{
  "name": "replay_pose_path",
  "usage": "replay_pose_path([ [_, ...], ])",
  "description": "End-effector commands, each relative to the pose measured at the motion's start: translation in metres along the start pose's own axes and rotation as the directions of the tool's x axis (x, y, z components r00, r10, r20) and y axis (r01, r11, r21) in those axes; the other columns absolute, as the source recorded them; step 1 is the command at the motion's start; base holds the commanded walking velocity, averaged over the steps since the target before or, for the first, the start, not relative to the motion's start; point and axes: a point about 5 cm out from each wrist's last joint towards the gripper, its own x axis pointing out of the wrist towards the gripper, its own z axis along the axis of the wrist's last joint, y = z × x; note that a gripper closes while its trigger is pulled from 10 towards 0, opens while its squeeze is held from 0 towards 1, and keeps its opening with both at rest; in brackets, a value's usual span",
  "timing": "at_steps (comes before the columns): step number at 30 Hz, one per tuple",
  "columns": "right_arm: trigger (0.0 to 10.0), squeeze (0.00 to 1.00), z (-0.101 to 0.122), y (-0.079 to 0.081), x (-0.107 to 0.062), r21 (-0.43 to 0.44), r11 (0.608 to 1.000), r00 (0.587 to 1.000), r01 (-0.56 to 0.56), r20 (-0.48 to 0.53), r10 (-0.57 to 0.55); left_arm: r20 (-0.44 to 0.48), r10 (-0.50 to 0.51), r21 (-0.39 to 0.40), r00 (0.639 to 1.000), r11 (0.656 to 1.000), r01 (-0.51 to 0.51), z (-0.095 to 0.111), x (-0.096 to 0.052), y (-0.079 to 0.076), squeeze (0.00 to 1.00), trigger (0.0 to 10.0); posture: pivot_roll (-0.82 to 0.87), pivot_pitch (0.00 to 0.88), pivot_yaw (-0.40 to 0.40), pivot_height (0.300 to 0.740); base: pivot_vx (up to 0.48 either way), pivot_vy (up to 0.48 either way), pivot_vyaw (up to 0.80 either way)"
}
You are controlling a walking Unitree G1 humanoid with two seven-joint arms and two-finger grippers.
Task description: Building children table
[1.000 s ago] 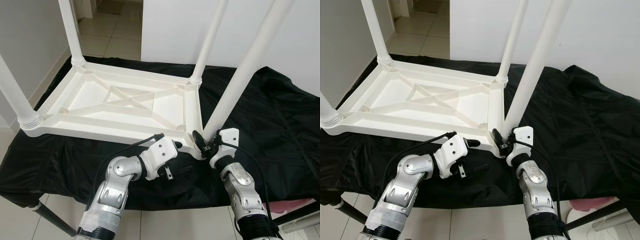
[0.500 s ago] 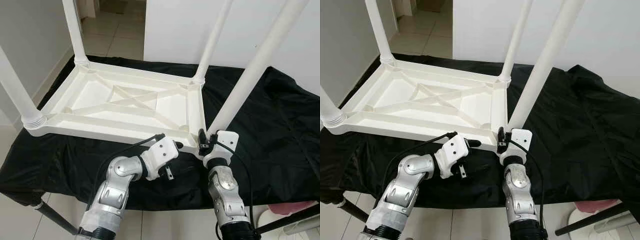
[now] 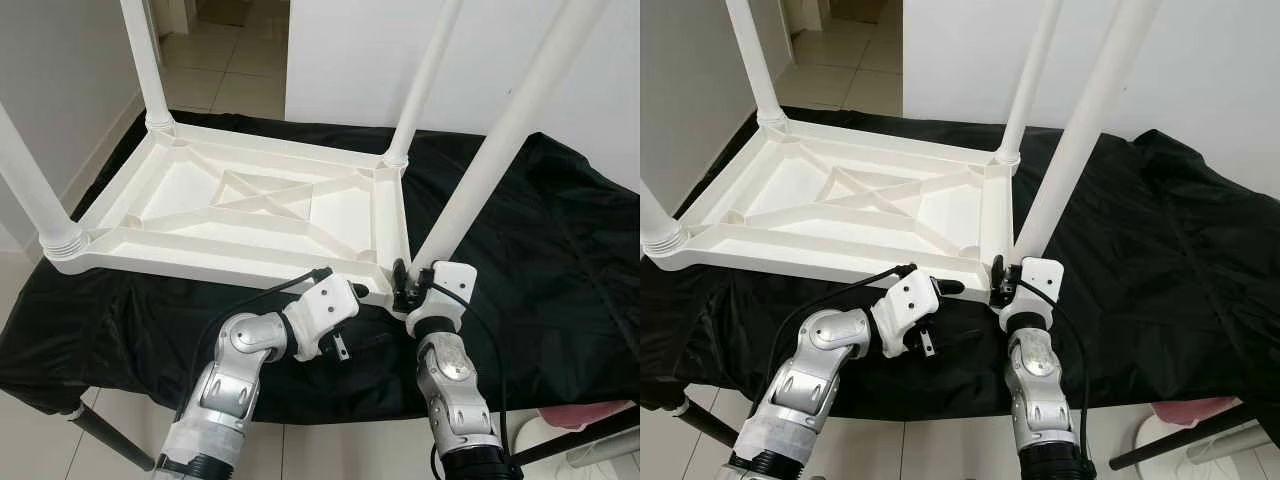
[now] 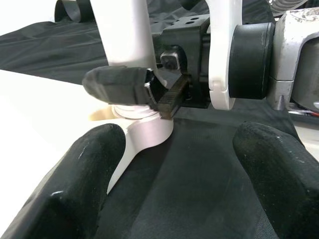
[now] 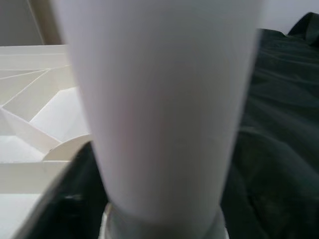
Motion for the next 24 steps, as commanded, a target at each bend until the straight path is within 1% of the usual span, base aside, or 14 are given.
replay_pose_path([
  [1,10.0,1.00,-0.001,-0.003,-0.002,0.023,1.000,1.000,0.010,0.000,-0.010,-0.004,0.207,-0.016,0.978,0.978,-0.207,-0.001,0.001,0.008,0.00,10.0,-0.01,0.000,-0.079,0.740,0.000,0.000,0.00],
  [8,10.0,1.00,0.000,-0.008,-0.004,0.012,1.000,1.000,-0.028,0.004,0.028,0.000,0.208,-0.017,0.978,0.978,-0.208,0.000,0.002,0.009,0.00,10.0,-0.02,0.000,-0.079,0.740,0.000,0.000,0.00],
  [13,10.0,1.00,-0.001,-0.010,-0.005,0.010,0.999,0.999,-0.036,0.003,0.036,0.000,0.207,-0.017,0.978,0.978,-0.207,0.000,0.003,0.009,0.00,10.0,-0.02,0.000,-0.079,0.740,0.000,0.000,0.00],
  [14,10.0,0.00,-0.002,-0.013,-0.005,0.005,0.998,0.998,-0.060,0.000,0.060,0.007,0.209,-0.022,0.978,0.978,-0.208,0.002,0.003,0.009,0.00,10.0,-0.02,0.000,-0.081,0.740,0.000,0.000,0.00],
  [15,10.0,0.00,-0.003,-0.017,-0.004,-0.003,0.996,0.996,-0.087,0.002,0.087,0.012,0.210,-0.025,0.978,0.978,-0.209,0.003,0.004,0.010,0.00,10.0,-0.02,0.000,-0.082,0.740,0.000,0.000,0.00],
  [17,10.0,0.00,-0.003,-0.017,-0.004,-0.003,0.996,0.996,-0.087,0.002,0.087,0.012,0.210,-0.025,0.978,0.978,-0.209,0.003,0.004,0.010,0.00,10.0,-0.02,0.000,-0.082,0.740,0.000,0.000,0.00],
  [18,10.0,0.00,-0.003,-0.020,-0.004,-0.009,0.994,0.994,-0.106,0.004,0.106,0.015,0.210,-0.028,0.978,0.977,-0.210,0.004,0.004,0.010,0.00,10.0,-0.02,0.000,-0.082,0.740,0.000,0.000,0.00],
  [21,10.0,0.00,-0.003,-0.020,-0.004,-0.009,0.994,0.994,-0.106,0.004,0.106,0.015,0.210,-0.028,0.978,0.977,-0.210,0.004,0.004,0.010,0.00,10.0,-0.02,0.000,-0.082,0.740,0.000,0.000,0.00],
  [22,10.0,0.00,-0.002,-0.025,-0.003,-0.016,0.991,0.991,-0.135,0.008,0.136,0.018,0.211,-0.030,0.977,0.977,-0.210,0.004,0.004,0.011,0.00,10.0,-0.02,0.000,-0.083,0.740,0.000,0.000,0.00],
  [23,10.0,0.00,-0.002,-0.025,-0.003,-0.016,0.991,0.991,-0.135,0.008,0.136,0.018,0.211,-0.030,0.977,0.977,-0.210,0.004,0.004,0.011,0.00,10.0,-0.02,0.000,-0.083,0.740,0.000,0.000,0.00],
  [24,10.0,0.00,-0.002,-0.030,-0.001,-0.033,0.984,0.985,-0.175,0.003,0.175,0.018,0.211,-0.032,0.977,0.977,-0.211,0.004,0.004,0.011,0.00,10.0,-0.03,0.000,-0.084,0.740,0.000,0.000,0.00],
])
